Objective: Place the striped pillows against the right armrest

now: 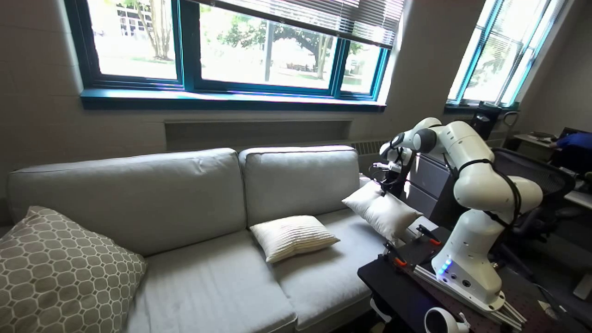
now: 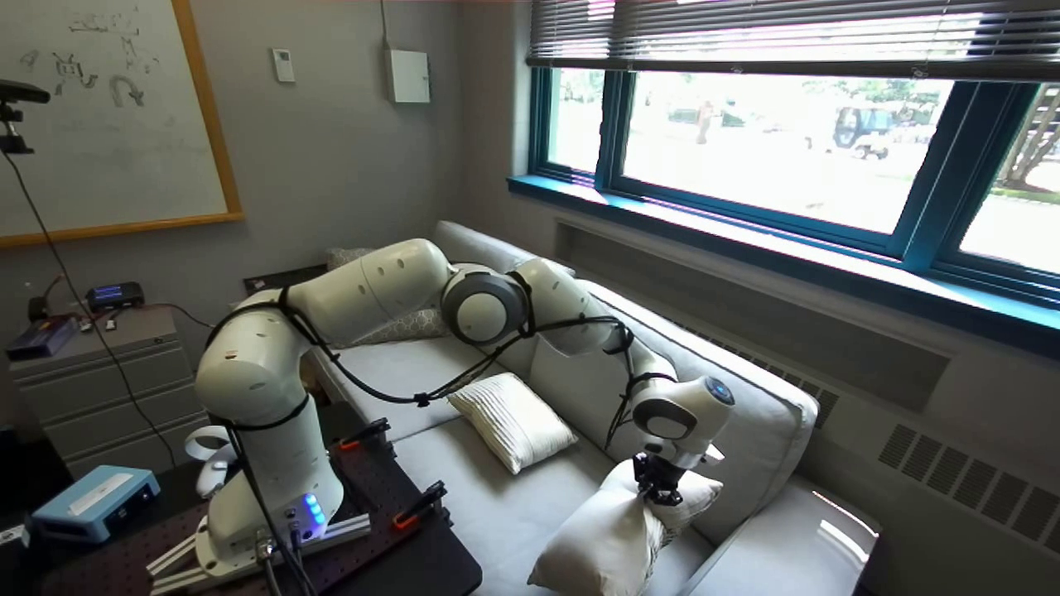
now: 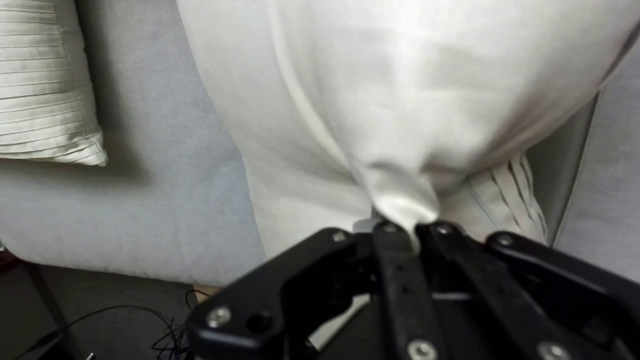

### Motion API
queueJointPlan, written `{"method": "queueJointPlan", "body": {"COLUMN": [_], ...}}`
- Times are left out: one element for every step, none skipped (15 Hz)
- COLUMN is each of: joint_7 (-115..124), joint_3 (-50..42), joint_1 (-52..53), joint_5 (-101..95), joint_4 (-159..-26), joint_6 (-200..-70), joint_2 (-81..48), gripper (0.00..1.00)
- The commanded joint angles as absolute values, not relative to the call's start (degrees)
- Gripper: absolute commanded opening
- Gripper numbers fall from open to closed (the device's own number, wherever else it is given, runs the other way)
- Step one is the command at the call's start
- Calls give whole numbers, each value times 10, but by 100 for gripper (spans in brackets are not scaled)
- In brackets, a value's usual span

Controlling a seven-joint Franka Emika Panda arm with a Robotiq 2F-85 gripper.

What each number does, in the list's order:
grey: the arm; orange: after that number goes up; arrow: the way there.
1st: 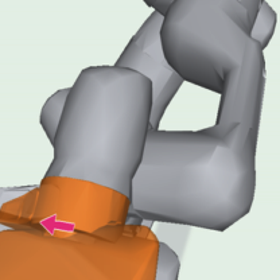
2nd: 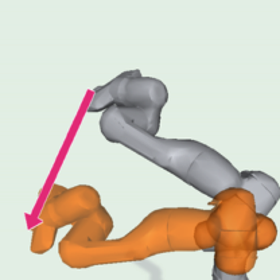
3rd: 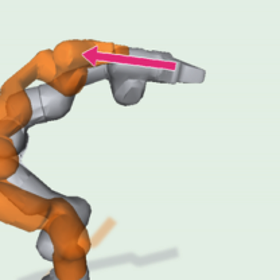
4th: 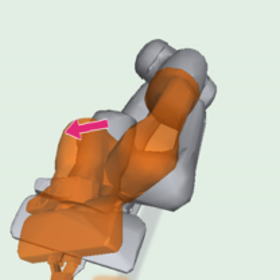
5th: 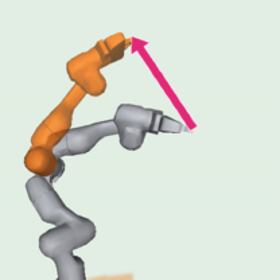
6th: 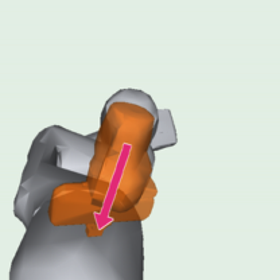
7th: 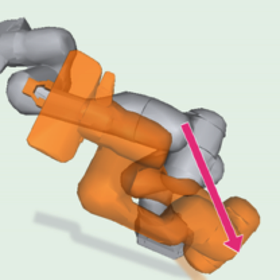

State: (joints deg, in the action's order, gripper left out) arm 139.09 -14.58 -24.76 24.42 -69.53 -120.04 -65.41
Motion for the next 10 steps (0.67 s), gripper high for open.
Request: {"method": "queueJointPlan", "body": {"joint_7": [1406, 1410, 1412, 1416, 1418, 1421, 1423, 1423, 1420, 1416], "joint_3": [-142, -144, -145, -146, -148, -149, -150, -150, -150, -150], "joint_1": [-284, -293, -302, -312, -325, -336, -348, -359, -368, -374], "joint_5": [240, 240, 240, 241, 241, 241, 241, 241, 240, 239], "joint_4": [-555, -528, -502, -476, -452, -427, -404, -381, -358, -345], "joint_6": [-1121, -1105, -1091, -1078, -1064, -1050, -1039, -1026, -1017, -1011], "joint_2": [-725, -742, -756, -772, -787, -803, -818, -833, -846, -855], "gripper": [2, 2, 2, 2, 2, 2, 2, 2, 2, 2]}}
